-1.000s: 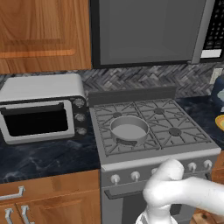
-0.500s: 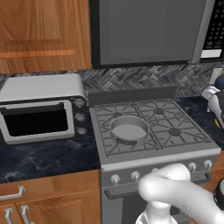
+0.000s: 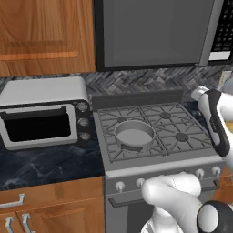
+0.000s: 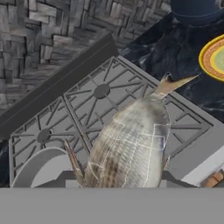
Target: Retrieve the frozen meat and place it in the pot on a burner. Then turn the burner on.
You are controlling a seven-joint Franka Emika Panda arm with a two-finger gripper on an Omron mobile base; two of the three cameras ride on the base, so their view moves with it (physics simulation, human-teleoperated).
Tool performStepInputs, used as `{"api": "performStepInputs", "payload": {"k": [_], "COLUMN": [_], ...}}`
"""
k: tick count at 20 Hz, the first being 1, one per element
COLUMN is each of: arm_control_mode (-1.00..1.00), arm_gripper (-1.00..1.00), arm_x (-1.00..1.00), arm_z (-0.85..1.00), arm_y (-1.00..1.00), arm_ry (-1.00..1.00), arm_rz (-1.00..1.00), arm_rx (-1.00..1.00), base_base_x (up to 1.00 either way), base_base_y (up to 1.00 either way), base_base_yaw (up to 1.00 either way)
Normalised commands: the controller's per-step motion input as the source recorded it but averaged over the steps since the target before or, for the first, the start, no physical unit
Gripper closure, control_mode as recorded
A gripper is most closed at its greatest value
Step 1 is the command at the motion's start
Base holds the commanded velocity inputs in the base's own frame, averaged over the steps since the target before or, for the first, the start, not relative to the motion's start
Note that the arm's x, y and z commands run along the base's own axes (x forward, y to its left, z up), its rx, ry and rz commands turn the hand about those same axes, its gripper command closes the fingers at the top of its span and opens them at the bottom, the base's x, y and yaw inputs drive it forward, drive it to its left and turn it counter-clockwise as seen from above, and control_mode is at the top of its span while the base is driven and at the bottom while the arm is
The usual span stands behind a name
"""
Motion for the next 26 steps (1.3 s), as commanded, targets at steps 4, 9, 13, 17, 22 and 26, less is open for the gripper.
{"api": "performStepInputs", "payload": {"k": [4, 9, 13, 17, 22, 26], "arm_control_mode": [-1.00, -1.00, -1.00, -1.00, -1.00, -1.00], "arm_gripper": [1.00, 1.00, 1.00, 1.00, 1.00, 1.00], "arm_x": [-0.47, -0.42, -0.31, -0.03, 0.20, 0.34], "arm_z": [0.17, 0.09, 0.01, 0.00, 0.00, 0.00], "arm_y": [1.00, 1.00, 1.00, 1.00, 0.89, 0.46], "arm_ry": [0.00, 0.00, 0.00, 0.04, 0.23, 0.33], "arm_rz": [0.16, 0.16, 0.16, 0.10, -0.07, -0.14], "arm_rx": [-0.05, -0.05, -0.04, -0.02, -0.18, -0.19], "base_base_x": [0.00, 0.00, 0.00, 0.00, 0.00, 0.00], "base_base_y": [0.00, 0.00, 0.00, 0.00, 0.00, 0.00], "base_base_yaw": [0.00, 0.00, 0.00, 0.00, 0.00, 0.00]}}
